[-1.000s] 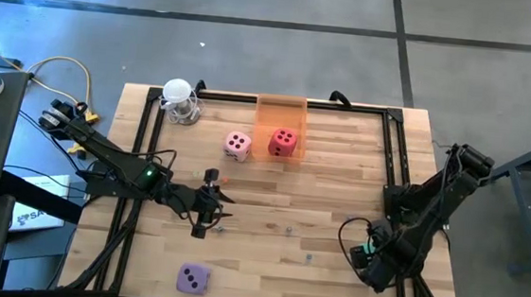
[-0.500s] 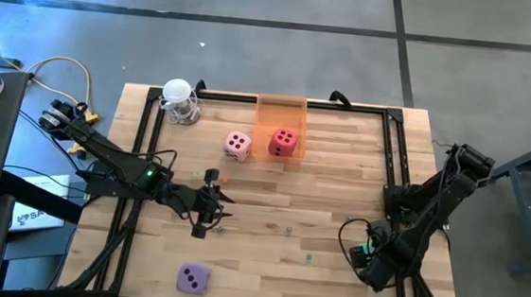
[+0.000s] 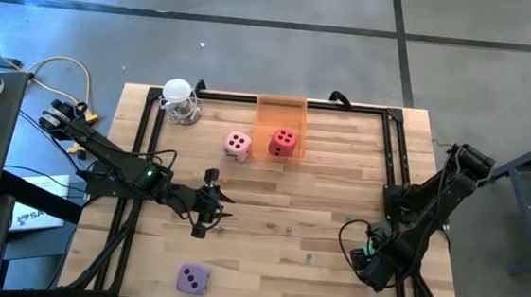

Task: Pick & Place Dice
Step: Put the light blue die into the orange bin

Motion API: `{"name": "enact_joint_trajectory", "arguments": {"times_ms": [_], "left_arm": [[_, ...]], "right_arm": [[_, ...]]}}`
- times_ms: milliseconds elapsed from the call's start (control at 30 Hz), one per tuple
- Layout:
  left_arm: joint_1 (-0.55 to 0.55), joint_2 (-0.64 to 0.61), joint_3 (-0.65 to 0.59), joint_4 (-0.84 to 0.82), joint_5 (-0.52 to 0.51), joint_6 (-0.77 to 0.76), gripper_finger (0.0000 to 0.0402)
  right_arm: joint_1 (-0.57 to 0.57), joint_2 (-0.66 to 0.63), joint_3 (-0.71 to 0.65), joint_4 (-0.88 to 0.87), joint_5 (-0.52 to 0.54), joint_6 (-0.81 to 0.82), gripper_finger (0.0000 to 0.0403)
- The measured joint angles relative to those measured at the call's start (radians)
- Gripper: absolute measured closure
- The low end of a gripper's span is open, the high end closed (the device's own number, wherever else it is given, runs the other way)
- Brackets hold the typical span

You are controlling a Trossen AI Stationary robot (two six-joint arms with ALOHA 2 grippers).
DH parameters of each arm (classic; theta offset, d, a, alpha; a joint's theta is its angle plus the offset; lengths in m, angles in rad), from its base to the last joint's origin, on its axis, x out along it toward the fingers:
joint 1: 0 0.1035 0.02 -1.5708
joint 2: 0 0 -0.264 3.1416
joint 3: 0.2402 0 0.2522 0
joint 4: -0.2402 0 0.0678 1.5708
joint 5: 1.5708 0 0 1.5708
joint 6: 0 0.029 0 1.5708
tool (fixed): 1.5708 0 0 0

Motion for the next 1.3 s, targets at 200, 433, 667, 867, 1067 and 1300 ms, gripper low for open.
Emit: {"name": "enact_joint_trajectory", "arguments": {"times_ms": [200,433,667,867,1067,1300], "left_arm": [[0.000,0.000,0.000,0.000,0.000,0.000,0.0254],[0.000,0.000,0.000,0.000,0.000,0.000,0.0254],[0.000,0.000,0.000,0.000,0.000,0.001,0.0254],[0.000,0.000,0.000,0.000,0.000,0.002,0.0254],[0.000,0.000,0.000,0.000,0.000,0.008,0.0254],[0.000,0.000,0.000,0.000,0.000,0.003,0.0254]], "right_arm": [[0.000,-0.031,0.000,-0.001,0.009,0.000,0.0003],[0.000,-0.041,0.000,-0.002,0.040,-0.039,0.0003],[0.000,-0.041,0.000,0.013,0.099,-0.072,0.0036],[0.000,-0.041,0.002,0.021,0.119,-0.079,0.0079],[0.000,-0.043,0.002,0.025,0.118,-0.078,0.0091],[0.000,-0.043,0.002,0.021,0.115,-0.047,0.0092]]}}
